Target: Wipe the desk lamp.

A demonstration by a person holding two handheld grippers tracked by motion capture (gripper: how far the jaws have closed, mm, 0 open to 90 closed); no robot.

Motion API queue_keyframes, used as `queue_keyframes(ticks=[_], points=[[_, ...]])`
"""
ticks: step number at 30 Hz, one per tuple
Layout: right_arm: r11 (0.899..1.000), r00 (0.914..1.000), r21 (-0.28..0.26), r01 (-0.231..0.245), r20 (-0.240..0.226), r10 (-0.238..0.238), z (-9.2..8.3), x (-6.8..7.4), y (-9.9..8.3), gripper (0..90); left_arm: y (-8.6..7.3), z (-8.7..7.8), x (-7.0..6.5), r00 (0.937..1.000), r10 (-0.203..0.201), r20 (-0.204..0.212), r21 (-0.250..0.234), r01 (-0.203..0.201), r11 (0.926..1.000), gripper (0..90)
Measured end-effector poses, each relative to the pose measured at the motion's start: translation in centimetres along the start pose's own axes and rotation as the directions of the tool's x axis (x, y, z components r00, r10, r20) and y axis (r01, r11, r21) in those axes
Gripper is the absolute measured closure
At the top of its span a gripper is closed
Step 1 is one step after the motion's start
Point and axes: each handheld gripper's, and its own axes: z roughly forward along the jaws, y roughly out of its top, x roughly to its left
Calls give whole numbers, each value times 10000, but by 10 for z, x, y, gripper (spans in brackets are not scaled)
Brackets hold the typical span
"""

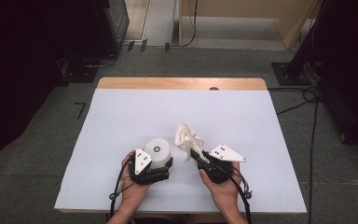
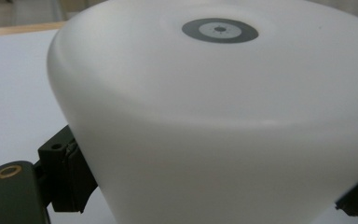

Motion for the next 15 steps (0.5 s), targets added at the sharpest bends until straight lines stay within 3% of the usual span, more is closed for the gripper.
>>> queue_keyframes(ticks=[5,7,11,15], points=[[9990,9993,-431,97,-354,-112,-1,7,2,773,10,-7,-4,9958,47,919,-393,-11,9992,85],[9981,9983,-586,204,-533,-235,-1,10,3,772,12,-8,-5,9933,-16,1157,-452,69,9990,85],[9952,9967,-721,657,-429,-689,4,16,-1,772,15,-10,-11,9871,196,1586,-561,-108,9984,85],[9962,9969,-592,644,-407,-669,9,17,-7,769,21,-15,-10,9833,174,1813,-828,-23,9966,85]])
